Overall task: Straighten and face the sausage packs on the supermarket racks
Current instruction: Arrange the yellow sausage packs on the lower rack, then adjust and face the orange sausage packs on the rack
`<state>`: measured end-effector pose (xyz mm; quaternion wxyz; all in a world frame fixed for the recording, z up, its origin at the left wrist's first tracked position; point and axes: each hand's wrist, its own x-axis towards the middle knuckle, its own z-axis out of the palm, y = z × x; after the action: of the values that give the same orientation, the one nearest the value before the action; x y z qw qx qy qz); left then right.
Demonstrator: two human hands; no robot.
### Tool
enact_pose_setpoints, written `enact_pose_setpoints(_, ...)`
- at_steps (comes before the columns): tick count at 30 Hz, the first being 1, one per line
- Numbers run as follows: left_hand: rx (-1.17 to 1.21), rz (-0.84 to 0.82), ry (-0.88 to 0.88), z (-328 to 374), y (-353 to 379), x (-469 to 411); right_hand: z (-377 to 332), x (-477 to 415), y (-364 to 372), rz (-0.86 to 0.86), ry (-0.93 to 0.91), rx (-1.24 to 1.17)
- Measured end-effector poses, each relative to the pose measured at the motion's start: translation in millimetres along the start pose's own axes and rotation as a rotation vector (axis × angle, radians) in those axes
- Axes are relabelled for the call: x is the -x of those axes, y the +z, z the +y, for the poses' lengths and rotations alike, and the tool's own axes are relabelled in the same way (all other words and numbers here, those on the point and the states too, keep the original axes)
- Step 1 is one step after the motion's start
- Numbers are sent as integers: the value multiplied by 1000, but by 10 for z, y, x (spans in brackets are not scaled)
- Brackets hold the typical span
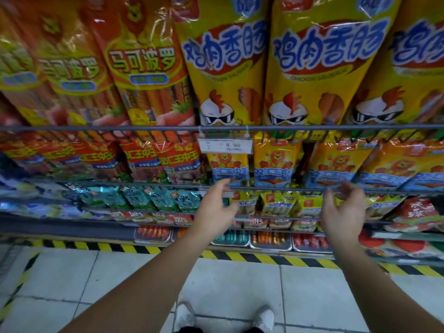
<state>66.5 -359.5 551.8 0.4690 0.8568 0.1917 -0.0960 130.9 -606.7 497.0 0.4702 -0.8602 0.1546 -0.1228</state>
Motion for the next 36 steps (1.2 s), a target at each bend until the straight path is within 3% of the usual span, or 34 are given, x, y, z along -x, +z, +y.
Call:
enact_pose_setpoints(22,-71,100,73,-1747,-2694,72,-1513,1885,1562,-143,-212,212)
enact_pose_setpoints(26,-92,146,108,-1928,-2962,-41,-1802,2085,1831,-183,-209,213)
enact_pose_setpoints(36,-93,211,11,-2179,-3103,-619,-2444,2276,2736,-445,-371,244)
